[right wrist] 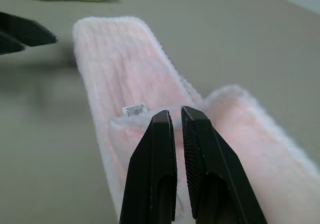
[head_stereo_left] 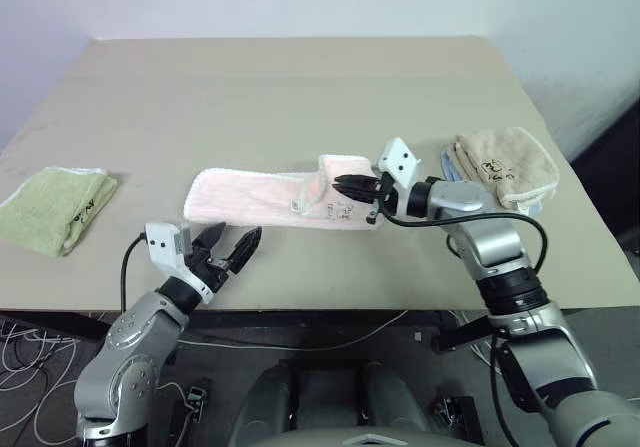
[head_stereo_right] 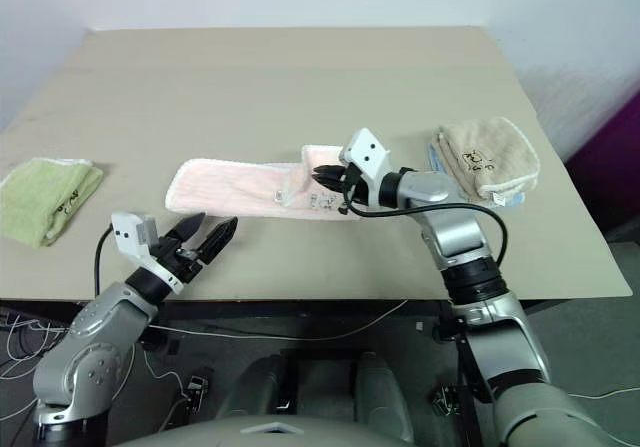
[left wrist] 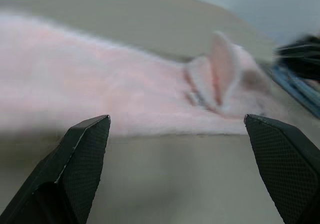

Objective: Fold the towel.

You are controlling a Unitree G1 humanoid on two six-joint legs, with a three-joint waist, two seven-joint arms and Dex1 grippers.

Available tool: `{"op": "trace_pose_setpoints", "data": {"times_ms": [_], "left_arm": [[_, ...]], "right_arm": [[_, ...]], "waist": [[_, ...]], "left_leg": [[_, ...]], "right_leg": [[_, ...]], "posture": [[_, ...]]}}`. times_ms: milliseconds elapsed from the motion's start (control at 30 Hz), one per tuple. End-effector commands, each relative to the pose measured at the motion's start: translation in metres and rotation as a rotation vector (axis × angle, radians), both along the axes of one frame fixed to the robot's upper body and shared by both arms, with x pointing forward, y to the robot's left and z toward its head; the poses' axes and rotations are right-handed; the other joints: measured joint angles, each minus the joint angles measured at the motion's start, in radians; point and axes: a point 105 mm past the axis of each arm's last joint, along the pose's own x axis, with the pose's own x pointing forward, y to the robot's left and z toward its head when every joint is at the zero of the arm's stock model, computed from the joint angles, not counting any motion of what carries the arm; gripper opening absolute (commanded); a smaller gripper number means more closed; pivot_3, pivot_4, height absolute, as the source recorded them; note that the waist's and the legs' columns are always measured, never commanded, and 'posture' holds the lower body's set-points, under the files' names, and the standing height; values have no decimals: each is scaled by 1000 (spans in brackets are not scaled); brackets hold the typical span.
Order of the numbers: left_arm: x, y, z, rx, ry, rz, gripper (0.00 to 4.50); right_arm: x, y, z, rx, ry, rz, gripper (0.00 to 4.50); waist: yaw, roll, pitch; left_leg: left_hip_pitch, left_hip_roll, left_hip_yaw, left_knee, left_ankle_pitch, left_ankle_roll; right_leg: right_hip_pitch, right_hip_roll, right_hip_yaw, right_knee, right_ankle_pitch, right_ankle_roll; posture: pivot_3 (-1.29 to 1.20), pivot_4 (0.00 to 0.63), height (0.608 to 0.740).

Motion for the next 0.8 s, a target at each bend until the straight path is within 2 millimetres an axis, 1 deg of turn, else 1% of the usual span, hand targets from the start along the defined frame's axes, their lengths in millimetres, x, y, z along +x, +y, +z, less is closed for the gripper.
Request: {"op": "trace_pose_setpoints", "data": {"times_ms": [33, 167, 233, 300, 367, 500, 600, 700, 800], "left_arm": [[-1, 8, 7, -83, 49, 140, 4500], [2, 11, 4, -299, 123, 249, 4500], [6, 18, 4, -394, 138, 308, 4500], [12, 25, 5, -452, 154, 353, 4500], [19, 32, 4, -488, 175, 383, 4500], [38, 38, 0, -532, 217, 392, 4500], [51, 37, -6, -500, 264, 368, 4500], [61, 37, -7, -516, 278, 342, 4500], [72, 40, -12, -538, 305, 354, 4500]], "right_arm": [[-1, -3, 12, 20, -42, 14, 382], [7, -5, 10, 26, -38, -13, 382], [8, -4, 9, 29, -36, -18, 382], [8, -4, 9, 30, -35, -19, 382], [7, -5, 7, 31, -32, -24, 382], [7, -8, 7, 38, -33, -44, 382], [7, -11, 10, 42, -42, -61, 382], [7, -14, 11, 39, -48, -76, 382], [8, -19, 10, 33, -52, -97, 382]], "waist": [[0, 0, 0], [2, -1, 0], [3, -1, 0], [3, -1, 0], [3, -1, 0], [3, -1, 0], [5, -1, 0], [6, 0, 0], [11, 0, 0]], "left_leg": [[0, 0, 0, 0, 0, 0], [0, 0, 0, 1, 0, 0], [0, 0, 0, 1, 0, 0], [0, 0, -1, 1, 0, 0], [0, -1, -1, 1, 0, 0], [0, -1, -1, 1, 0, 0], [0, -1, -1, 1, 0, -1], [2, -1, -1, 1, 0, -1], [3, -1, -2, 1, 0, -1]], "right_leg": [[0, 0, 0, 0, 0, 0], [1, 0, 0, -1, 0, 0], [1, 0, -1, -1, 0, 0], [1, 1, -1, -1, 0, 0], [1, 1, -1, -1, 0, 0], [1, 2, -2, -1, 0, 0], [2, 2, -3, -1, 0, 0], [4, 2, -3, -1, 0, 0], [5, 2, -3, -1, 0, 0]], "posture": [[0, 150, 740], [0, 150, 740], [0, 150, 740], [0, 150, 740], [0, 150, 740], [0, 150, 740], [0, 150, 740], [0, 150, 740], [0, 150, 740]]}}
